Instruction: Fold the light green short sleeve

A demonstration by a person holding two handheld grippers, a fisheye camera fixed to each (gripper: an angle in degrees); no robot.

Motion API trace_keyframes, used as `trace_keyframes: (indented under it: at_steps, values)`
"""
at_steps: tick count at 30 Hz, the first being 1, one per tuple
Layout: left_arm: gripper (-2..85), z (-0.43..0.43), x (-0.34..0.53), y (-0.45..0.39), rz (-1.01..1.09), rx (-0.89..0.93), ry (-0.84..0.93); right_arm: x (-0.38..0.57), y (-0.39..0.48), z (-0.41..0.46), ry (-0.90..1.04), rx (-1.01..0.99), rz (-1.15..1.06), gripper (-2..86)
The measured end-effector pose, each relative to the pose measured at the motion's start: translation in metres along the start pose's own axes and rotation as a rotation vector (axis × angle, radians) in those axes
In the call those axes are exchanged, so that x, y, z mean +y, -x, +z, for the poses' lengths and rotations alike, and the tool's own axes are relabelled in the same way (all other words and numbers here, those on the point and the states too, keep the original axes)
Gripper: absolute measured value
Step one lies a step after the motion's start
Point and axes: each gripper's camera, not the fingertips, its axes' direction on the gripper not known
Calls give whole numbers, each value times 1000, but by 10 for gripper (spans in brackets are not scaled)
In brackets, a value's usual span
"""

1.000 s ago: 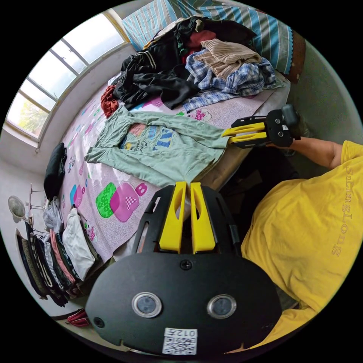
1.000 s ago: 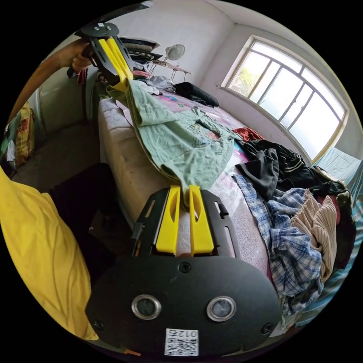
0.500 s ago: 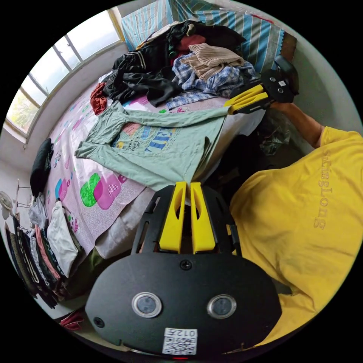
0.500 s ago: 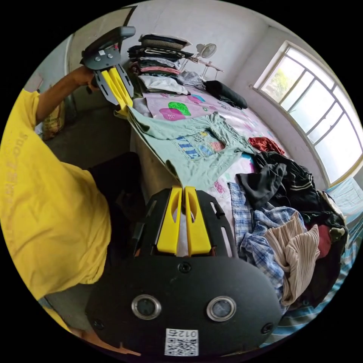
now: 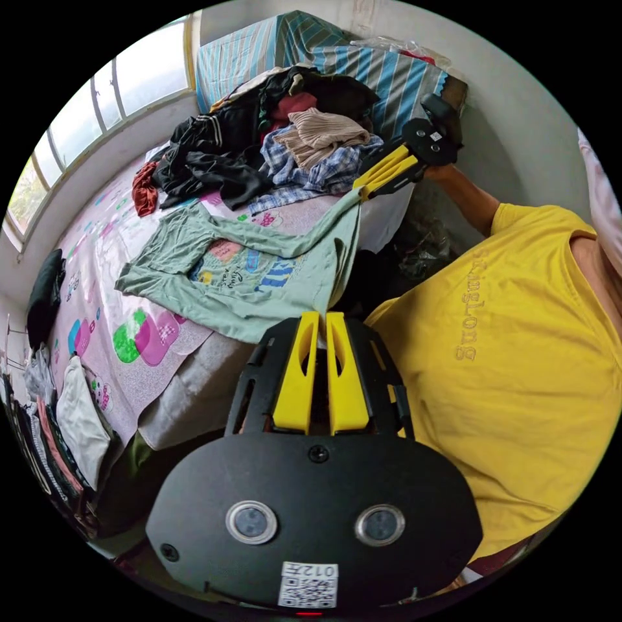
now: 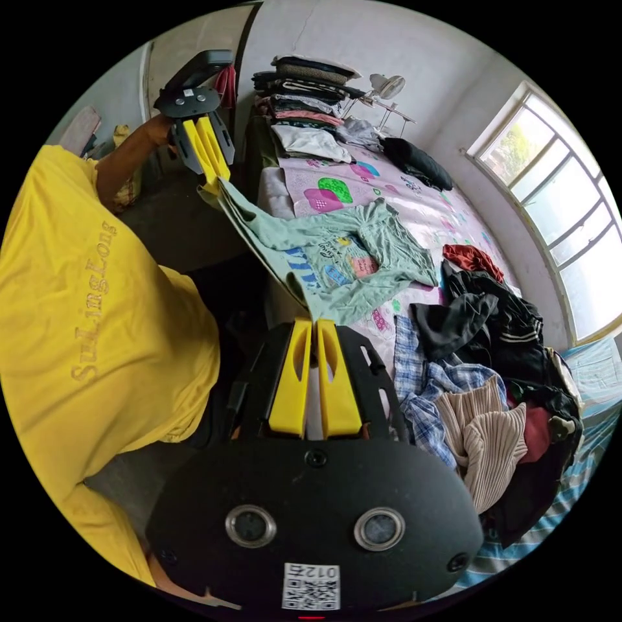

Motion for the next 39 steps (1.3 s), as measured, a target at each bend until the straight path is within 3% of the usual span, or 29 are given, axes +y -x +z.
trace_keyframes:
  at_steps: [8, 15, 21, 26, 30, 34, 36, 39]
  values:
    - [1, -6, -33, 128, -8, -1, -1, -98, -130, 35, 44, 43, -40, 10]
    - [2, 4, -78, 309, -91, 96, 61, -215, -294, 91, 151, -5, -72, 10]
    - [6, 50, -104, 491, -251, 293, 117, -316, -463, 203, 292, -86, -45, 12]
    - [25, 114, -102, 599, -409, 320, 184, -367, -588, 315, 319, -200, 82, 20]
    - [69, 163, -65, 655, -634, 351, 142, -359, -631, 373, 365, -170, 203, 36]
    - [78, 139, 13, 669, -839, 438, -233, -304, -671, 331, 260, -91, 345, 51]
    - [80, 126, 41, 648, -826, 486, -341, -263, -686, 286, 155, -157, 435, 54]
    - [92, 122, 70, 583, -744, 502, -293, -178, -682, 220, 16, -391, 543, 57]
